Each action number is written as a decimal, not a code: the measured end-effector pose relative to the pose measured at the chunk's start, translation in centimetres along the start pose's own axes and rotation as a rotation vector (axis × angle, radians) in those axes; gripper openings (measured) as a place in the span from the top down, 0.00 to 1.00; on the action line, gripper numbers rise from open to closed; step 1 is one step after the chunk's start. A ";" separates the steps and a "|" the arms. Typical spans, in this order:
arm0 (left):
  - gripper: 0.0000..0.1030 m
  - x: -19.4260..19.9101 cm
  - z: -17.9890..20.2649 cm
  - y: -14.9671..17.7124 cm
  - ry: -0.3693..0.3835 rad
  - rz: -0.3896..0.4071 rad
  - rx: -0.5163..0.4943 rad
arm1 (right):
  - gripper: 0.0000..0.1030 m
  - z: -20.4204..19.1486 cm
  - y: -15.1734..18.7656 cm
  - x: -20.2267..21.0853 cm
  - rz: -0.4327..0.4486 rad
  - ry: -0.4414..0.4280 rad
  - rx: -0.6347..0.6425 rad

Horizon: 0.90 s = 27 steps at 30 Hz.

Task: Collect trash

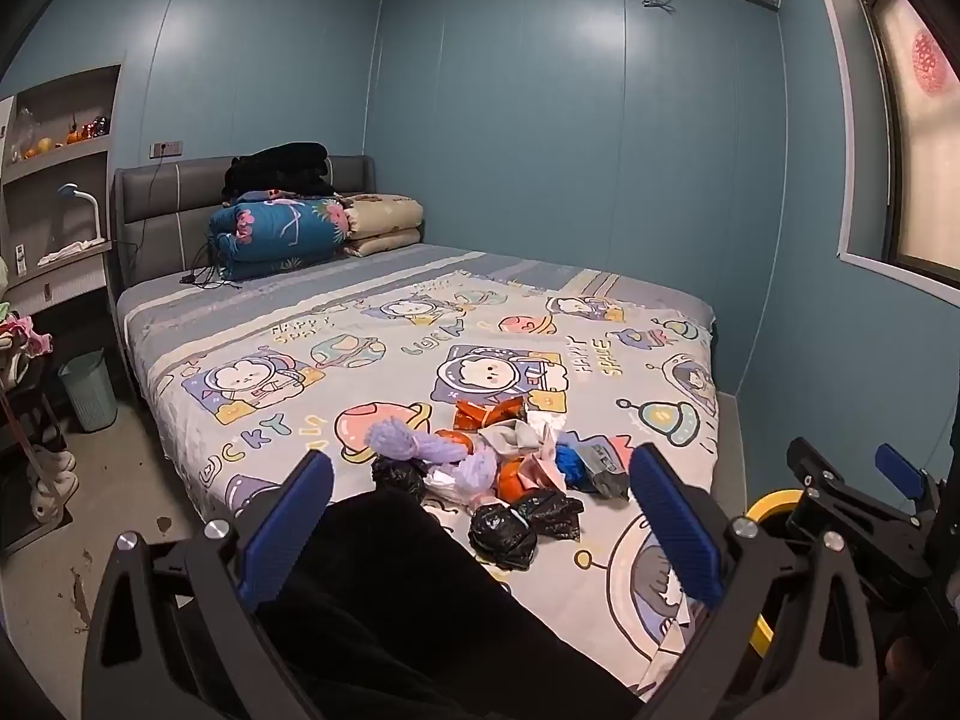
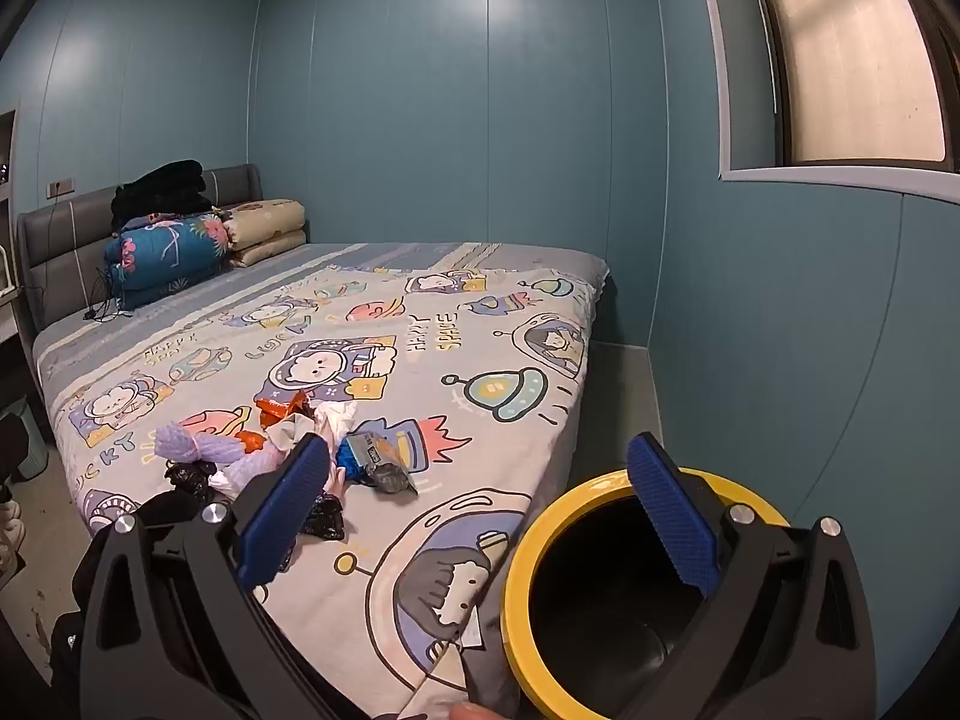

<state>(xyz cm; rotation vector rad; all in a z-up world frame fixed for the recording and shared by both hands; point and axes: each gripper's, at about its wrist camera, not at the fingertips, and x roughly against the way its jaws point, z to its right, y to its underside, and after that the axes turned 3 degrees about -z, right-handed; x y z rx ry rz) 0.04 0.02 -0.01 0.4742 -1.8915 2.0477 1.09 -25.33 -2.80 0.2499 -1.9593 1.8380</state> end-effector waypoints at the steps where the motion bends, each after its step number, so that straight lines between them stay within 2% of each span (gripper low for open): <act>1: 0.08 0.0 0.0 0.0 -0.001 0.000 -0.001 | 0.08 0.0 0.0 0.0 0.000 0.001 0.001; 27: 0.08 0.0 0.0 0.0 -0.002 0.001 -0.002 | 0.08 0.0 0.0 0.0 -0.002 -0.001 0.004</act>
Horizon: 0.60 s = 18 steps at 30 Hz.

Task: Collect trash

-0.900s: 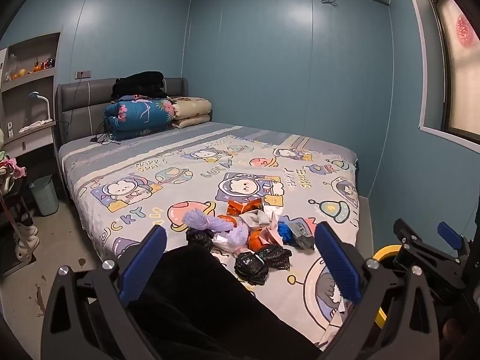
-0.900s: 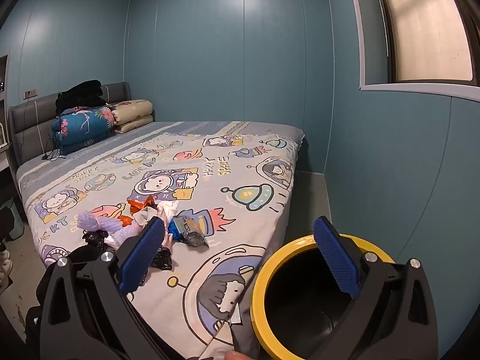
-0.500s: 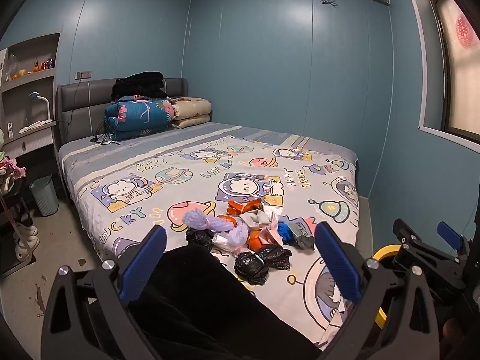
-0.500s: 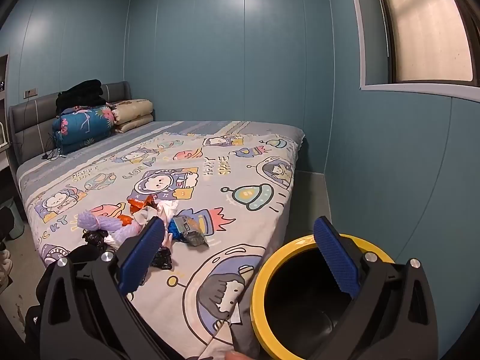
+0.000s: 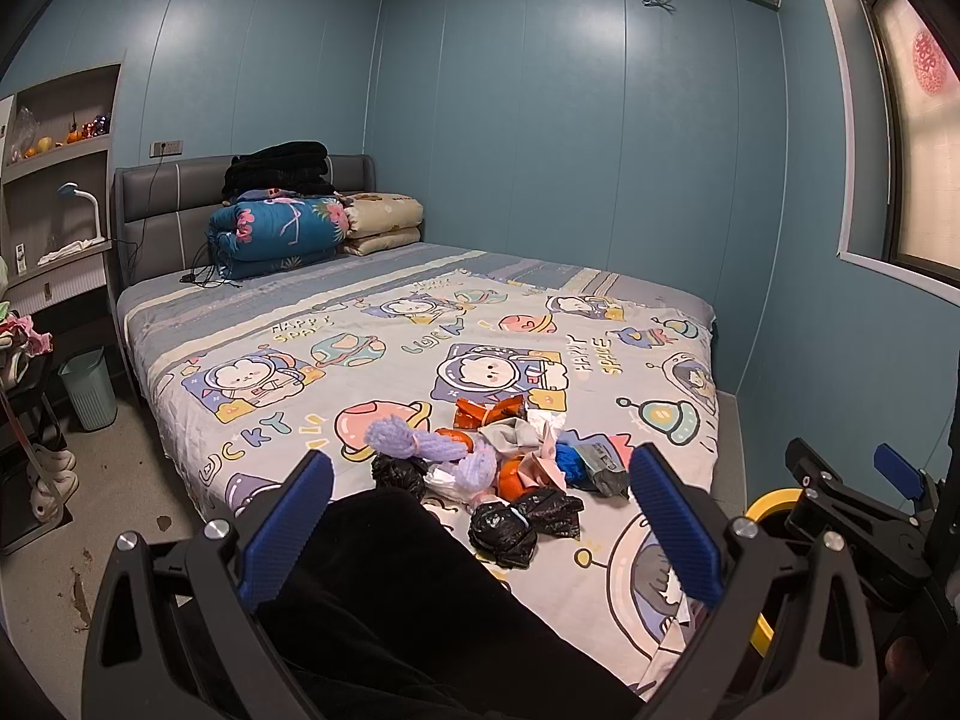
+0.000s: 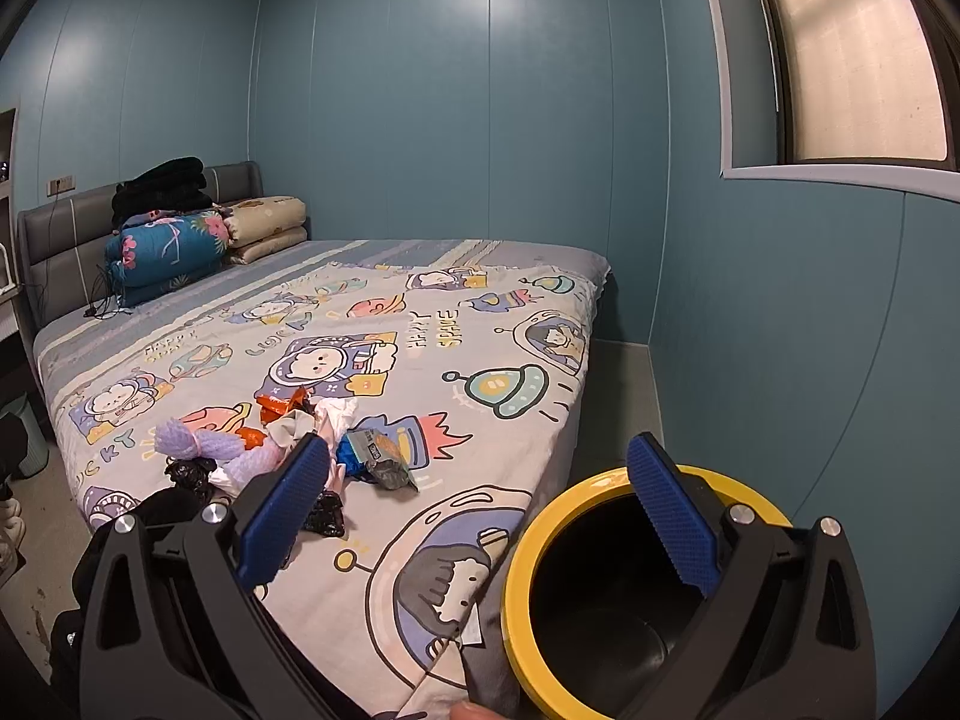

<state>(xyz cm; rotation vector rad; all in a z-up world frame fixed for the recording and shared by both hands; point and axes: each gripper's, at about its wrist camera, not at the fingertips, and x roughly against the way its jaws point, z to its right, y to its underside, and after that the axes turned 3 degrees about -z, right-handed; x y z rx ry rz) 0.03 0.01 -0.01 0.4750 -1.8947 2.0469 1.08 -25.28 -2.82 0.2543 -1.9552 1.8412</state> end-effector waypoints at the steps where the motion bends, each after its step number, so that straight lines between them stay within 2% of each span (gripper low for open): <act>1: 0.08 0.0 0.0 0.0 0.000 0.000 0.000 | 0.08 0.0 0.0 0.0 -0.001 0.000 0.000; 18: 0.08 0.0 0.0 0.0 0.001 -0.003 0.000 | 0.08 0.1 0.3 0.2 -0.002 0.001 0.001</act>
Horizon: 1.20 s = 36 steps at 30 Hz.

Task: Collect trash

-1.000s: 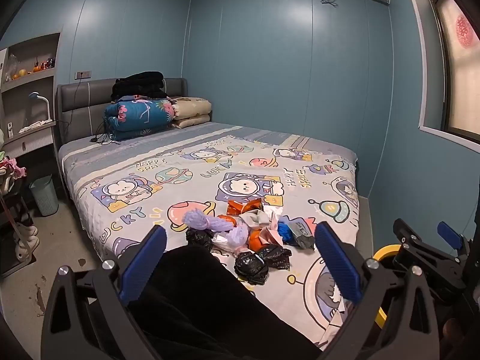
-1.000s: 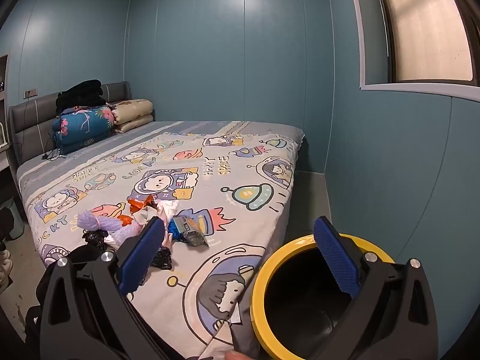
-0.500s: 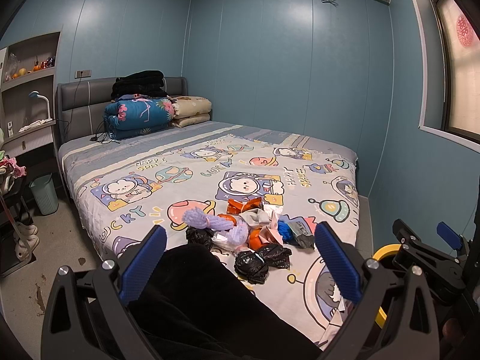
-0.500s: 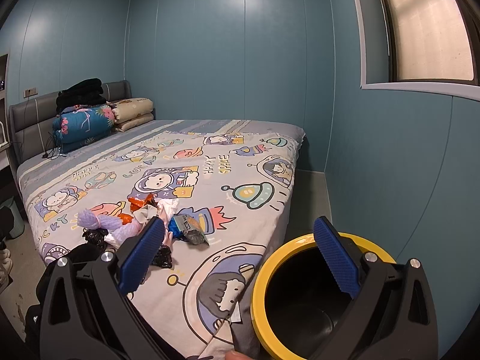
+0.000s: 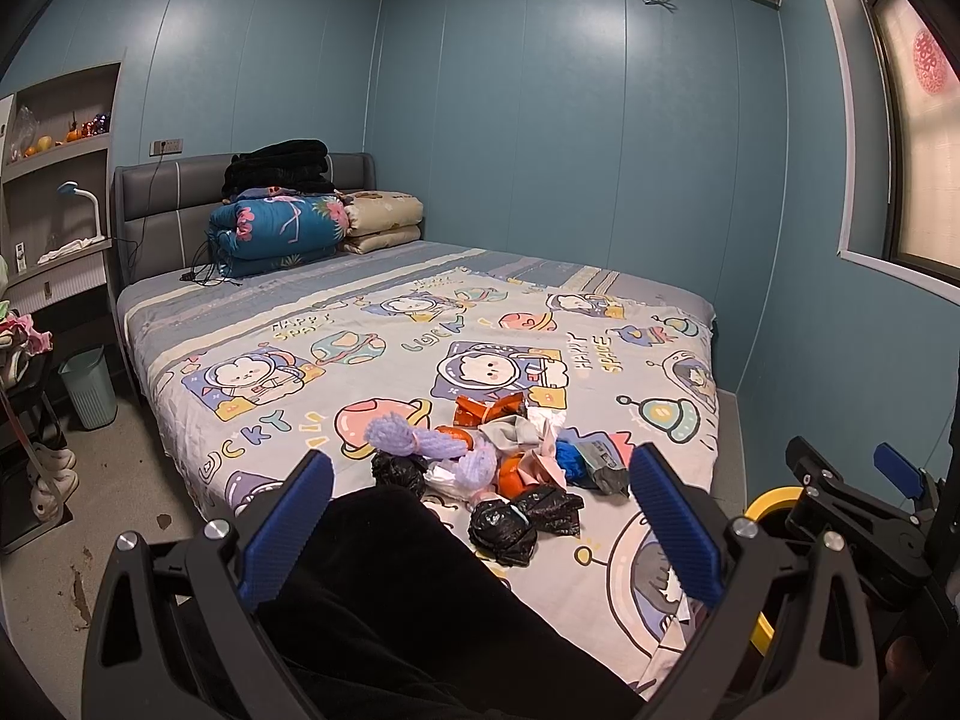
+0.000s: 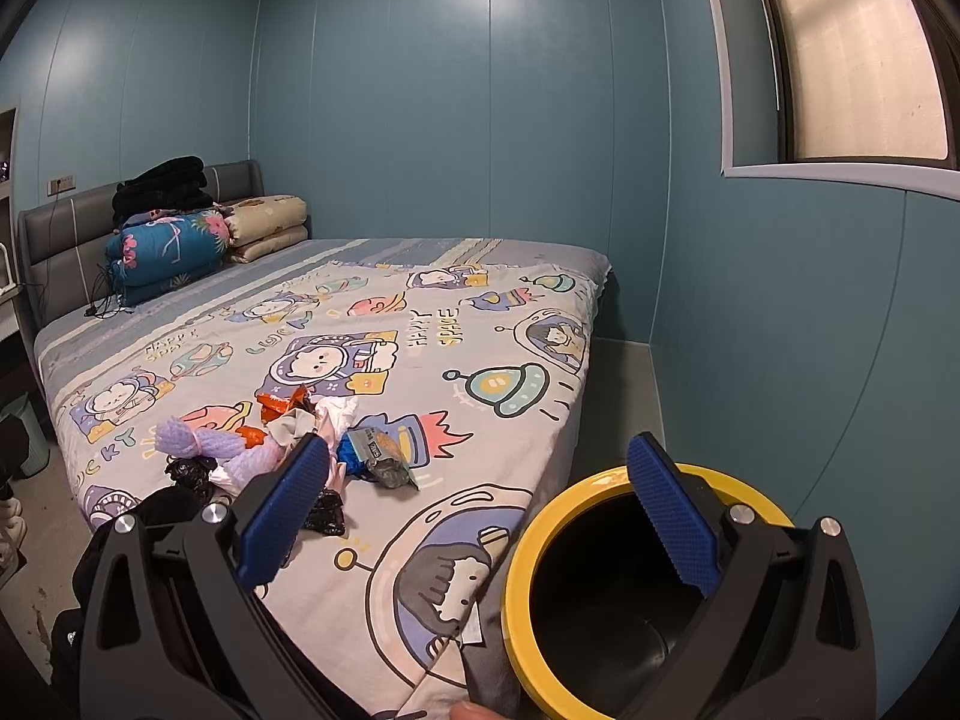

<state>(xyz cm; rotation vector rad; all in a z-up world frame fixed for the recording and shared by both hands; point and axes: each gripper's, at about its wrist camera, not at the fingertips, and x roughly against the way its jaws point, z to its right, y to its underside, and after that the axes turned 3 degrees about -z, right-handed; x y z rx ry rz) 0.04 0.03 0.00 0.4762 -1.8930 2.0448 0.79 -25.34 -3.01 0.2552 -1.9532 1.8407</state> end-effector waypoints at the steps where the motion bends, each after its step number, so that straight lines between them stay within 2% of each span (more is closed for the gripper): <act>1: 0.08 0.0 0.0 0.0 0.000 0.000 0.000 | 0.08 0.0 0.0 0.0 0.000 0.000 0.000; 36: 0.08 -0.1 -0.1 1.1 0.000 -0.008 0.003 | 0.08 -0.1 0.2 -0.5 -0.006 -0.003 0.000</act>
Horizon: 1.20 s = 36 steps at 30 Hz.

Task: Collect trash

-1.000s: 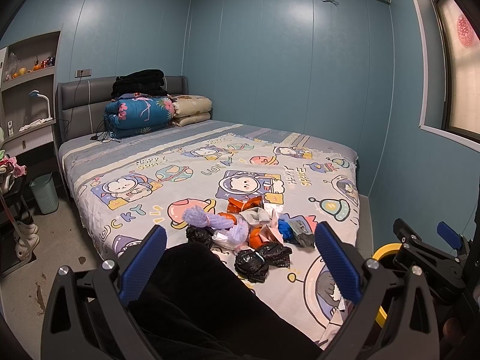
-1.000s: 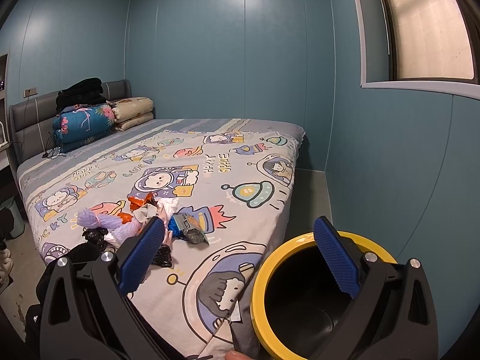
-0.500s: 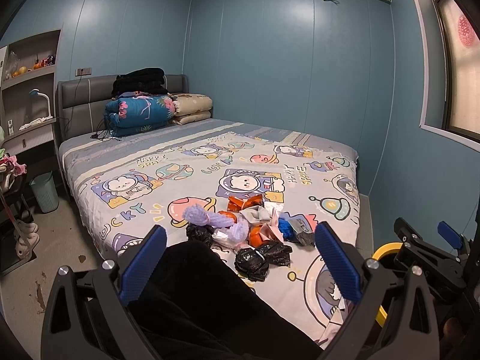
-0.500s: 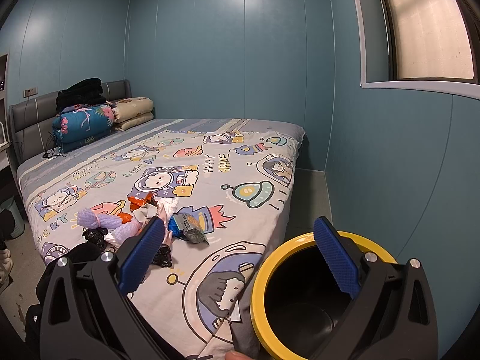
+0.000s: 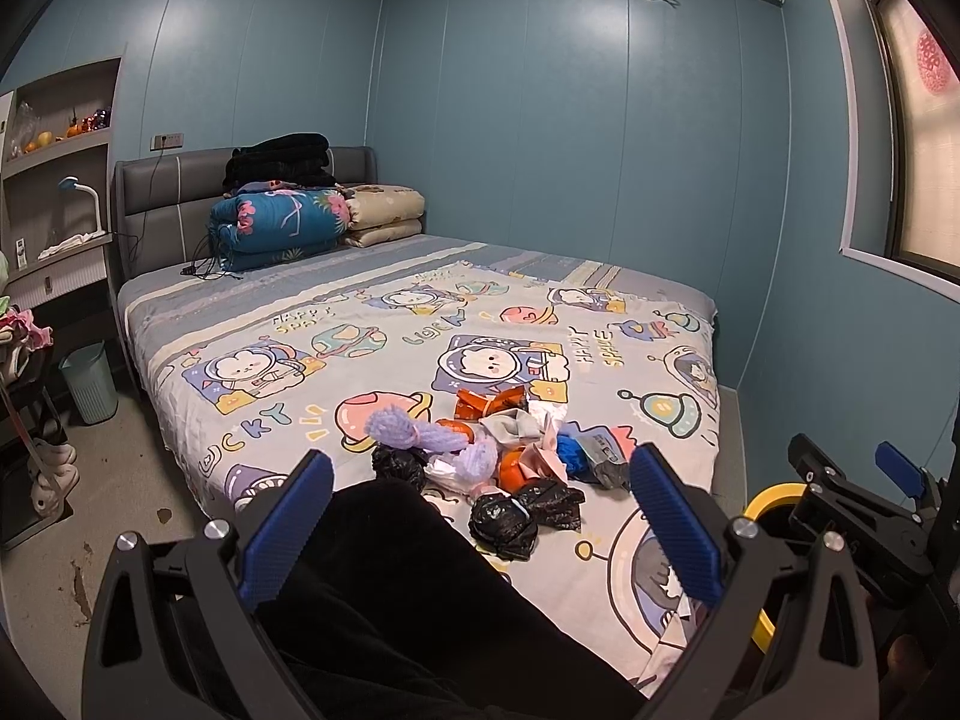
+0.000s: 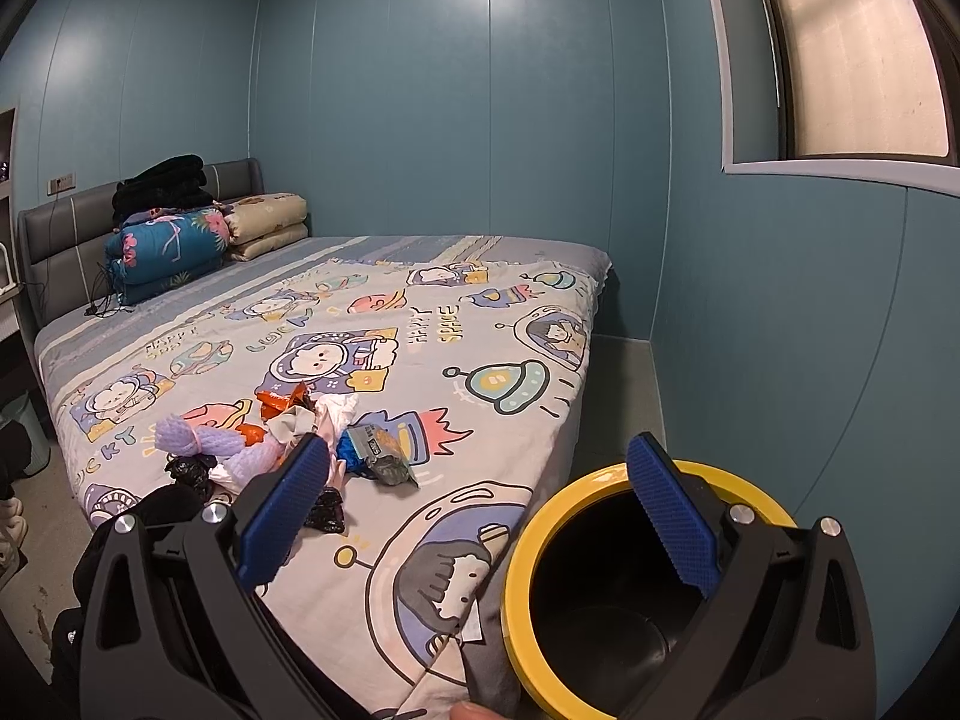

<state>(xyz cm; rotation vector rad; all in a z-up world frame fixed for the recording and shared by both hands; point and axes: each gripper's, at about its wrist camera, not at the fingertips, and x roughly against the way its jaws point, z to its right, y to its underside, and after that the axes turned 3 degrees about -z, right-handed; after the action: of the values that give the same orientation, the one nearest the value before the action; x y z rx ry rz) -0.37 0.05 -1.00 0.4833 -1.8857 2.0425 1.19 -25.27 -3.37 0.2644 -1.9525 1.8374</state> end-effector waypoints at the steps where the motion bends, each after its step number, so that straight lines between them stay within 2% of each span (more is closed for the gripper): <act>1: 0.08 0.0 -0.3 0.2 0.000 0.000 0.000 | 0.08 0.0 0.0 0.0 -0.001 -0.001 -0.001; 18: 0.08 -0.1 -0.2 0.2 -0.001 -0.012 0.001 | 0.08 0.2 -0.2 -0.4 -0.021 0.007 -0.016; 21: 0.08 -0.1 -0.3 0.1 0.002 -0.012 0.005 | 0.08 0.5 -0.3 -1.1 -0.031 0.030 -0.028; 27: 0.08 -0.3 -1.2 0.0 0.047 -0.015 0.031 | 0.08 0.5 -0.8 -4.1 -0.026 0.021 -0.015; 29: 0.08 -0.5 -1.6 0.0 0.024 -0.018 0.033 | 0.08 0.1 -1.0 -5.4 -0.034 -0.005 0.007; 31: 0.08 -1.3 -2.5 -0.3 -0.033 -0.035 0.048 | 0.08 -0.2 -1.5 -6.7 -0.032 -0.015 0.018; 34: 0.08 -3.8 -4.8 -0.9 -0.067 -0.103 0.078 | 0.08 -0.6 -2.6 -8.6 -0.037 -0.061 0.013; 36: 0.08 -5.4 -6.4 -1.2 -0.102 -0.142 0.094 | 0.08 -0.8 -3.3 -10.4 -0.077 -0.094 0.005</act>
<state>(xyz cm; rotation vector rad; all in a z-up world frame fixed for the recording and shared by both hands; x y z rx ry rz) 4.77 6.48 -2.81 0.7359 -1.7615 2.0545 12.00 -26.46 -4.96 0.4286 -1.9713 1.8112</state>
